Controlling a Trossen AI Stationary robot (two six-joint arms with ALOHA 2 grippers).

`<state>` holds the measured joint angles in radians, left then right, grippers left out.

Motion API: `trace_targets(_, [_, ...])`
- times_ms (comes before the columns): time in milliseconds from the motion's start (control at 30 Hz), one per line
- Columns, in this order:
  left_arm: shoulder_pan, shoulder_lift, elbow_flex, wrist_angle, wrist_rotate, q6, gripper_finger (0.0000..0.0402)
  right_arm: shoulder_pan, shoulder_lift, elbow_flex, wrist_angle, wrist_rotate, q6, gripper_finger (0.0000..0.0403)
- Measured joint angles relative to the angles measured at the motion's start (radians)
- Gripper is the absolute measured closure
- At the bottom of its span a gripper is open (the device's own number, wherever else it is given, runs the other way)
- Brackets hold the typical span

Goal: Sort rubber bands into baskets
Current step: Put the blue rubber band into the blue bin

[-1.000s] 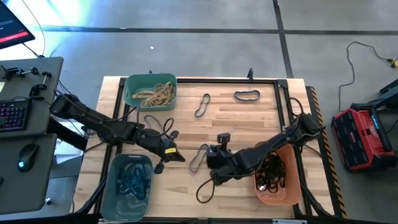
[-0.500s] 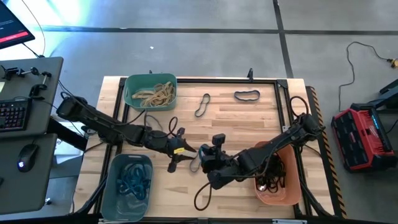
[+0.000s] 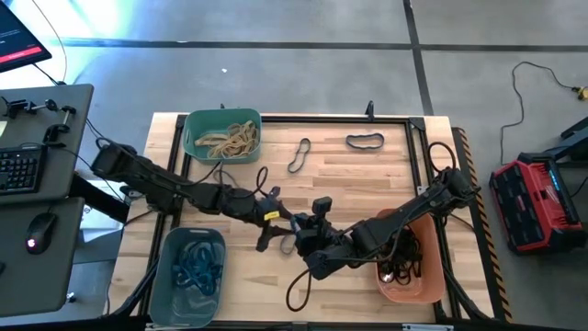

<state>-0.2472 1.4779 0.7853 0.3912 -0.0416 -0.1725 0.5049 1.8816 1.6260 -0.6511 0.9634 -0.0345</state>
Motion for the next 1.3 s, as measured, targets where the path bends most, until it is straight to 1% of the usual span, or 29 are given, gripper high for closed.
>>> trace_targets(133, [0.005, 0.023, -0.001, 0.055, 0.078, -0.001, 0.022, 0.0, 0.0, 0.0, 0.001, 0.0, 0.0, 0.0403])
trace_targets(267, [0.005, 0.025, 0.0, 0.072, 0.089, 0.001, 0.023, 0.0, 0.0, 0.0, 0.002, 0.015, 0.0, 0.0403])
trace_targets(367, [0.005, 0.025, 0.0, 0.072, 0.089, 0.001, 0.0263, 0.0, 0.0, 0.0, 0.001, 0.025, 0.001, 0.0403])
trace_targets(467, [0.005, 0.025, 0.0, 0.071, 0.088, 0.025, 0.0326, 0.0, 0.0, 0.0, -0.001, -0.01, 0.008, 0.0396])
trace_targets(533, [0.006, 0.024, 0.0, 0.071, 0.088, 0.051, 0.0376, -0.001, 0.0, 0.0, -0.002, -0.051, 0.012, 0.0382])
trace_targets(567, [0.009, 0.019, 0.0, 0.067, 0.085, 0.057, 0.0388, -0.001, 0.0, 0.0, -0.003, -0.067, 0.017, 0.0372])
trace_targets(667, [0.02, 0.001, 0.0, 0.053, 0.089, 0.065, 0.0394, -0.001, 0.0, 0.0, -0.003, -0.082, 0.043, 0.0333])
trace_targets(833, [0.023, -0.063, -0.002, -0.031, 0.085, 0.105, 0.04, 0.002, -0.002, 0.002, -0.011, -0.079, 0.08, 0.0268])
trace_targets(900, [0.024, -0.105, -0.001, -0.072, 0.076, 0.122, 0.04, 0.013, -0.002, 0.002, -0.039, -0.071, 0.08, 0.0251])
trace_targets(967, [0.023, -0.152, 0.001, -0.138, 0.074, 0.132, 0.04, 0.023, -0.002, 0.002, -0.08, -0.047, 0.088, 0.0243])
trace_targets(1067, [0.004, -0.227, 0.0, -0.267, 0.085, 0.142, 0.0401, 0.023, -0.011, 0.002, -0.159, -0.028, 0.155, 0.0245])
trace_targets(1133, [-0.015, -0.287, 0.0, -0.346, 0.123, 0.153, 0.0401, 0.02, -0.012, 0.002, -0.222, -0.029, 0.221, 0.0257])
trace_targets(1200, [-0.038, -0.345, 0.0, -0.428, 0.169, 0.161, 0.0401, 0.014, -0.011, 0.001, -0.291, -0.042, 0.297, 0.0276])
trace_targets(1300, [-0.08, -0.428, 0.009, -0.567, 0.185, 0.139, 0.0401, 0.001, -0.012, -0.018, -0.328, -0.071, 0.37, 0.0316])
